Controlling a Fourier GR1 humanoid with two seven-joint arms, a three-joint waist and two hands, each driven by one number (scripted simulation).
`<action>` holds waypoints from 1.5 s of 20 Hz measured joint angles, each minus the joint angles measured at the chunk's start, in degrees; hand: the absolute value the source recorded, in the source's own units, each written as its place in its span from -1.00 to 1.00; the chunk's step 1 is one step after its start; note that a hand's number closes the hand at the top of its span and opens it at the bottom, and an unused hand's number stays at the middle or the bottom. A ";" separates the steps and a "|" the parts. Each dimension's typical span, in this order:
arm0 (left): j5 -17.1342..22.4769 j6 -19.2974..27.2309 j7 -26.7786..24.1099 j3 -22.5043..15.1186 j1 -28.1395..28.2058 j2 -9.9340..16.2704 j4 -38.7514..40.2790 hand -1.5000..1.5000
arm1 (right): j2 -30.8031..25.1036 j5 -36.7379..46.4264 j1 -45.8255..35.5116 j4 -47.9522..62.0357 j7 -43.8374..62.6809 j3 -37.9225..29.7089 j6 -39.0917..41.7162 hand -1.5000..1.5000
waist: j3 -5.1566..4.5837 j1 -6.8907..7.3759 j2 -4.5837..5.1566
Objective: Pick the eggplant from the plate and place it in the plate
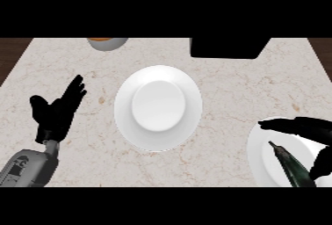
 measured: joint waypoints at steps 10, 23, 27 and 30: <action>-1.79 -0.09 -0.87 0.78 1.71 -0.89 -0.29 0.00 | 2.95 7.46 -5.76 7.20 -3.58 7.87 -3.40 -1.00 | -0.15 -0.68 -0.27; -2.95 -2.04 -0.26 3.58 1.05 -1.69 0.76 0.00 | 7.32 12.34 -7.93 11.96 -4.08 10.24 -6.32 -1.00 | -1.03 -1.87 -1.01; -3.65 -1.88 -0.32 3.62 1.02 -2.60 1.16 0.00 | 7.66 14.49 -7.73 12.61 -4.82 11.65 -7.78 1.00 | -1.36 -1.81 -1.24; -3.83 -2.04 0.02 3.62 1.40 -2.65 0.58 0.00 | 6.81 15.49 -7.75 11.64 -5.68 12.75 -8.92 1.00 | -1.35 -1.61 -1.37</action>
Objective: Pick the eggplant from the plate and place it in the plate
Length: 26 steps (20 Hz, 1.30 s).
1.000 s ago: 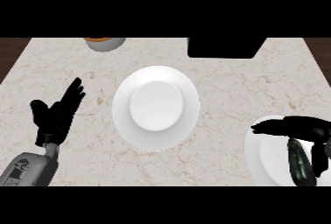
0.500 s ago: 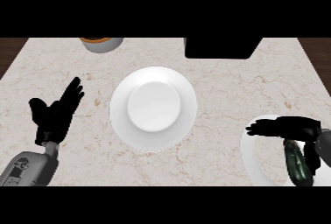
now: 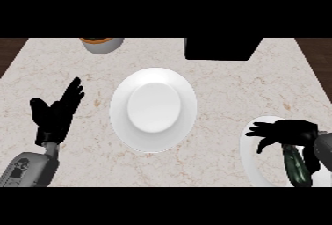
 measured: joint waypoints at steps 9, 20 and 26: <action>-0.34 -0.58 0.17 0.76 0.13 0.10 0.04 0.00 | -0.51 -1.66 1.22 -2.42 -1.06 0.28 -1.56 1.00 | -0.07 -0.12 -0.04; -0.53 -0.91 0.43 0.85 1.49 -0.35 -0.03 0.00 | 15.77 -8.62 -1.38 -6.70 23.01 -9.27 -7.17 1.00 | 0.13 -0.37 -1.09; -0.69 -0.99 0.86 0.71 1.65 -0.19 0.49 0.00 | 28.33 -8.45 -6.39 -8.90 41.14 -14.85 -19.97 1.00 | 0.61 -0.33 -2.19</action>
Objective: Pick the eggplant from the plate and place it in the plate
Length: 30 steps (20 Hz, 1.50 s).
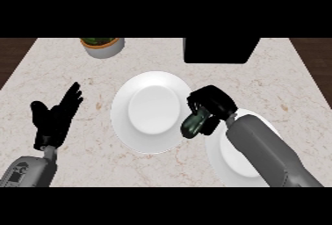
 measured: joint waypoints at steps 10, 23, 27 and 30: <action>-0.17 0.17 0.40 -0.11 -0.39 -0.20 0.18 0.00 | 12.93 10.63 -8.91 -0.84 32.82 -3.55 -24.76 1.00 | 0.04 0.11 0.09; -0.85 -0.23 0.03 -0.81 -2.64 -1.48 0.29 0.00 | 14.60 27.90 -18.29 2.78 75.23 6.54 -34.96 1.00 | 0.39 2.48 2.30; -1.17 -0.27 0.00 -0.60 -3.17 -1.66 0.49 0.00 | 14.47 29.59 -18.19 3.10 79.64 9.72 -32.85 1.00 | 0.49 2.49 2.73; -1.25 -0.32 0.26 -0.56 -2.69 -1.69 -0.48 0.00 | 14.49 27.30 -16.65 3.11 80.74 11.24 -31.84 1.00 | 0.54 2.67 2.96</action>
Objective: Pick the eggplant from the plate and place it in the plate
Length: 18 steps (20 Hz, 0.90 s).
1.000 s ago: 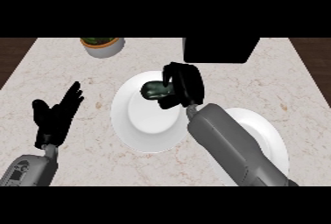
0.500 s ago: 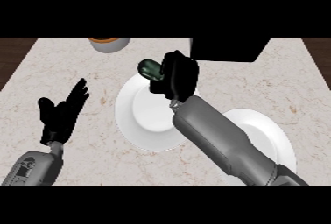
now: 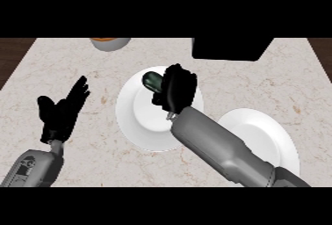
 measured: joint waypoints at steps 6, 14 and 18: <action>-0.65 -0.05 -0.73 0.42 -0.44 -0.55 1.02 0.00 | 0.10 -8.84 4.36 -1.72 -3.35 0.05 -3.83 -1.00 | 0.07 -0.25 0.41; -1.20 -0.16 0.07 1.66 0.11 -0.85 0.21 0.00 | 0.18 -8.01 2.05 -2.18 -8.12 3.33 -11.92 -1.00 | 0.09 -1.10 0.19; -0.95 -0.86 0.06 1.85 0.77 -0.76 -0.21 0.00 | 0.25 -6.44 0.43 -7.59 -8.08 3.50 -16.30 -1.00 | 0.09 -0.93 0.02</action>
